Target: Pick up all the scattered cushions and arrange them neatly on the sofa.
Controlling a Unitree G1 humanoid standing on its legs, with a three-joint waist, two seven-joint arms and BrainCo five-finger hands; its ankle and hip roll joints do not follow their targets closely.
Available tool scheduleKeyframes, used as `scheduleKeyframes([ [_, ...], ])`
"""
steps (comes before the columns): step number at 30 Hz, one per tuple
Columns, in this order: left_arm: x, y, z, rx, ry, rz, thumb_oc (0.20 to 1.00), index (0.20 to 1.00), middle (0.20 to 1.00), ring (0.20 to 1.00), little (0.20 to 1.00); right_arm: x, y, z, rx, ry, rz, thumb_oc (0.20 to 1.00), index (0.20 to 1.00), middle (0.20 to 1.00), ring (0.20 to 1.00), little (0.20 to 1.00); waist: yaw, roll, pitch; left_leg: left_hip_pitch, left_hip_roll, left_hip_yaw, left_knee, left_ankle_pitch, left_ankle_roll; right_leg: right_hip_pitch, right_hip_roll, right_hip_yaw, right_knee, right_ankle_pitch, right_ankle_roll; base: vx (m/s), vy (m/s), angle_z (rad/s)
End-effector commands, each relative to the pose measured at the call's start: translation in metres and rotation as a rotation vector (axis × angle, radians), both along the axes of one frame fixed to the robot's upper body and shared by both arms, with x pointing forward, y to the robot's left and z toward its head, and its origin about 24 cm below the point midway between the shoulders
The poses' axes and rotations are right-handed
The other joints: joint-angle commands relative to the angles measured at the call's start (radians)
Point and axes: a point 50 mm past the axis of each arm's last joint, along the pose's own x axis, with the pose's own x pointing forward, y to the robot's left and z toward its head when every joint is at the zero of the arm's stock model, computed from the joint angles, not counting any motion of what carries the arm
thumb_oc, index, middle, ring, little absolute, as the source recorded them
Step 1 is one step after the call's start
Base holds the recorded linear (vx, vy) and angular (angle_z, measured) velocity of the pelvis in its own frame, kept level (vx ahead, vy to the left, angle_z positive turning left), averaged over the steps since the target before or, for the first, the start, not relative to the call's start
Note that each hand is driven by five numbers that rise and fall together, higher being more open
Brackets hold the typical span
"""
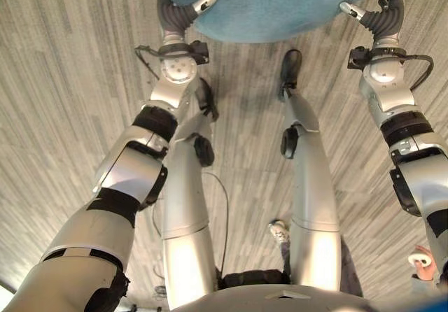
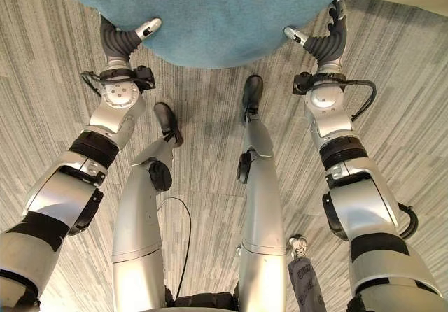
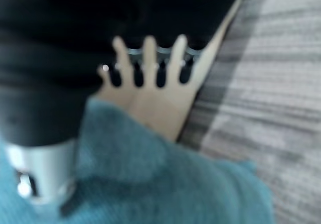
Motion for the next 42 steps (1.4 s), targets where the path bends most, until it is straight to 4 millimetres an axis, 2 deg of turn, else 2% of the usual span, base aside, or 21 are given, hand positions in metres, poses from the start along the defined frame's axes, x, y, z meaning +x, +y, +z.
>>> scheduleKeyframes([
  [1, -0.004, -0.013, 0.0, -0.064, -0.046, -0.078, 1.0, 1.0, 1.0, 1.0, 1.0, 0.002, 0.023, 0.004, -0.031, -0.022, 0.097, 1.0, 1.0, 1.0, 1.0, 1.0, -0.02, 0.084, -0.087, -0.024, 0.001, -0.149, -0.085, 0.08, -0.048, -0.025, -0.013, -0.002, 0.137, -0.091, 0.115, 0.02, -0.037, 0.05],
  [6, -0.009, -0.046, 0.022, -0.062, -0.116, -0.199, 1.0, 1.0, 1.0, 1.0, 1.0, 0.007, 0.06, 0.05, -0.142, -0.072, 0.172, 1.0, 1.0, 1.0, 1.0, 1.0, 0.02, 0.104, -0.108, -0.048, -0.009, -0.162, -0.069, 0.095, -0.052, -0.048, -0.019, -0.002, 0.168, -0.093, 0.113, 0.01, -0.044, 0.08],
  [7, -0.01, -0.049, 0.025, -0.073, -0.13, -0.213, 1.0, 1.0, 1.0, 1.0, 1.0, 0.006, 0.068, 0.056, -0.135, -0.095, 0.2, 0.793, 0.793, 0.793, 0.793, 0.793, 0.025, 0.106, -0.111, -0.049, -0.009, -0.162, -0.071, 0.097, -0.053, -0.051, -0.02, -0.002, 0.169, -0.094, 0.113, 0.0, -0.027, 0.13],
  [8, -0.015, -0.054, 0.027, -0.103, -0.158, -0.254, 0.476, 0.476, 0.476, 0.476, 0.476, 0.0, 0.091, 0.071, -0.174, -0.147, 0.28, 0.2, 0.2, 0.2, 0.2, 0.2, 0.033, 0.103, -0.121, -0.047, -0.011, -0.164, -0.077, 0.103, -0.056, -0.051, -0.022, -0.006, 0.167, -0.095, 0.113, 0.01, -0.023, 0.11],
  [9, -0.016, -0.054, 0.026, -0.11, -0.161, -0.259, 0.2, 0.2, 0.2, 0.2, 0.2, -0.005, 0.098, 0.077, -0.202, -0.178, 0.305, 0.2, 0.2, 0.2, 0.2, 0.2, 0.032, 0.099, -0.125, -0.046, -0.012, -0.166, -0.081, 0.104, -0.056, -0.05, -0.022, -0.009, 0.166, -0.095, 0.112, 0.01, -0.018, 0.07],
  [12, -0.02, -0.053, 0.021, -0.135, -0.175, -0.273, 0.2, 0.2, 0.2, 0.2, 0.2, -0.018, 0.113, 0.082, -0.154, -0.274, 0.395, 0.2, 0.2, 0.2, 0.2, 0.2, 0.027, 0.09, -0.141, -0.028, -0.013, -0.171, -0.103, 0.107, -0.057, -0.031, -0.017, -0.02, 0.153, -0.094, 0.113, 0.0, -0.007, 0.01],
  [14, -0.022, -0.051, 0.019, -0.132, -0.181, -0.276, 0.2, 0.2, 0.2, 0.2, 0.2, -0.021, 0.114, 0.081, -0.144, -0.289, 0.409, 0.2, 0.2, 0.2, 0.2, 0.2, 0.024, 0.088, -0.148, -0.021, -0.012, -0.17, -0.113, 0.109, -0.057, -0.022, -0.016, -0.024, 0.146, -0.094, 0.114, 0.0, 0.0, 0.0],
  [17, -0.03, -0.048, 0.003, -0.144, -0.174, -0.308, 0.2, 0.2, 0.2, 0.2, 0.2, -0.034, 0.116, 0.059, -0.064, -0.313, 0.504, 0.2, 0.2, 0.2, 0.2, 0.2, 0.017, 0.082, -0.163, 0.042, -0.017, -0.175, -0.17, 0.111, -0.052, 0.039, -0.011, -0.038, 0.108, -0.092, 0.117, -0.01, 0.038, 0.01],
  [19, -0.032, -0.046, -0.003, -0.124, -0.167, -0.305, 0.2, 0.2, 0.2, 0.2, 0.2, -0.037, 0.112, 0.052, -0.082, -0.314, 0.499, 0.2, 0.2, 0.2, 0.2, 0.2, 0.016, 0.08, -0.163, 0.072, -0.015, -0.171, -0.193, 0.114, -0.05, 0.067, -0.014, -0.042, 0.092, -0.091, 0.12, -0.02, 0.046, -0.09],
  [20, -0.041, -0.046, -0.015, -0.108, -0.166, -0.327, 0.2, 0.2, 0.2, 0.2, 0.2, -0.045, 0.108, 0.034, -0.077, -0.307, 0.525, 0.2, 0.2, 0.2, 0.2, 0.2, 0.008, 0.079, -0.162, 0.123, -0.016, -0.163, -0.219, 0.116, -0.05, 0.122, -0.02, -0.052, 0.075, -0.092, 0.121, 0.0, 0.01, -0.04],
  [22, -0.048, -0.042, -0.025, -0.105, -0.165, -0.329, 0.2, 0.2, 0.2, 0.2, 0.2, -0.053, 0.101, 0.019, -0.062, -0.308, 0.524, 0.2, 0.2, 0.2, 0.2, 0.2, 0.004, 0.077, -0.161, 0.176, -0.02, -0.162, -0.241, 0.113, -0.053, 0.181, -0.025, -0.056, 0.051, -0.094, 0.118, 0.03, 0.031, 0.12],
  [24, -0.058, -0.037, -0.046, -0.1, -0.133, -0.349, 0.2, 0.2, 0.2, 0.2, 0.2, -0.064, 0.091, -0.005, -0.058, -0.294, 0.508, 0.2, 0.2, 0.2, 0.2, 0.2, 0.004, 0.073, -0.165, 0.26, -0.026, -0.163, -0.256, 0.1, -0.054, 0.282, -0.032, -0.063, 0.009, -0.091, 0.117, 0.02, 0.044, 0.07],
  [26, -0.06, -0.034, -0.055, -0.107, -0.111, -0.355, 0.2, 0.2, 0.2, 0.2, 0.2, -0.069, 0.089, -0.013, -0.048, -0.289, 0.504, 0.2, 0.2, 0.2, 0.2, 0.2, 0.006, 0.07, -0.168, 0.3, -0.025, -0.162, -0.259, 0.095, -0.054, 0.326, -0.036, -0.07, -0.008, -0.088, 0.117, -0.02, 0.008, -0.01],
  [27, -0.068, -0.03, -0.068, -0.083, -0.089, -0.363, 0.2, 0.2, 0.2, 0.2, 0.2, -0.077, 0.085, -0.025, -0.039, -0.28, 0.506, 0.2, 0.2, 0.2, 0.2, 0.2, 0.01, 0.067, -0.174, 0.354, -0.031, -0.155, -0.27, 0.116, -0.048, 0.39, -0.045, -0.083, -0.05, -0.055, 0.109, -0.05, 0.029, -0.05],
  [32, -0.09, -0.022, -0.103, -0.134, -0.021, -0.404, 0.2, 0.2, 0.2, 0.2, 0.2, -0.096, 0.076, -0.064, 0.018, -0.208, 0.507, 0.2, 0.2, 0.2, 0.2, 0.2, 0.024, 0.055, -0.192, 0.581, -0.05, -0.154, -0.309, 0.084, -0.048, 0.631, -0.064, -0.116, -0.135, -0.054, 0.113, 0.04, 0.056, 0.02],
  [33, -0.091, -0.022, -0.104, -0.134, -0.02, -0.404, 0.2, 0.2, 0.2, 0.2, 0.2, -0.096, 0.076, -0.065, 0.018, -0.207, 0.507, 0.2, 0.2, 0.2, 0.2, 0.2, 0.024, 0.056, -0.188, 0.587, -0.05, -0.155, -0.311, 0.085, -0.048, 0.638, -0.064, -0.117, -0.138, -0.054, 0.113, 0.07, 0.04, 0.02],
  [34, -0.093, -0.02, -0.111, -0.133, -0.001, -0.407, 0.2, 0.2, 0.2, 0.2, 0.2, -0.098, 0.074, -0.072, 0.018, -0.18, 0.504, 0.2, 0.2, 0.2, 0.2, 0.2, 0.027, 0.053, -0.191, 0.637, -0.053, -0.153, -0.322, 0.08, -0.047, 0.686, -0.069, -0.128, -0.155, -0.052, 0.116, 0.1, 0.07, -0.01],
  [36, -0.108, -0.018, -0.141, -0.198, 0.097, -0.457, 0.2, 0.2, 0.2, 0.2, 0.2, -0.106, 0.073, -0.115, 0.106, -0.032, 0.542, 0.2, 0.2, 0.2, 0.2, 0.2, 0.038, 0.038, -0.204, 0.878, -0.062, -0.134, -0.389, 0.066, -0.044, 0.934, -0.079, -0.188, -0.24, -0.042, 0.131, 0.2, 0.136, 0.09],
  [37, -0.108, -0.018, -0.141, -0.198, 0.097, -0.457, 0.2, 0.2, 0.2, 0.2, 0.2, -0.106, 0.073, -0.115, 0.106, -0.032, 0.542, 0.2, 0.2, 0.2, 0.2, 0.2, 0.038, 0.038, -0.201, 0.881, -0.062, -0.134, -0.39, 0.066, -0.044, 0.937, -0.078, -0.189, -0.241, -0.042, 0.131, 0.19, 0.159, 0.11],
  [40, -0.115, -0.016, -0.156, -0.191, 0.151, -0.469, 0.2, 0.2, 0.2, 0.2, 0.2, -0.111, 0.071, -0.136, 0.116, 0.048, 0.524, 0.2, 0.2, 0.2, 0.2, 0.2, 0.044, 0.023, -0.226, 1.039, -0.061, -0.098, -0.457, 0.055, -0.041, 1.077, -0.078, -0.224, -0.312, -0.024, 0.153, 0.11, 0.101, -0.06],
  [42, -0.117, -0.015, -0.158, -0.185, 0.162, -0.468, 0.2, 0.2, 0.2, 0.2, 0.2, -0.112, 0.071, -0.14, 0.119, 0.068, 0.526, 0.2, 0.2, 0.2, 0.2, 0.2, 0.046, 0.018, -0.239, 1.072, -0.058, -0.086, -0.481, 0.06, -0.042, 1.102, -0.076, -0.238, -0.326, -0.015, 0.157, 0.08, 0.054, -0.36],
])
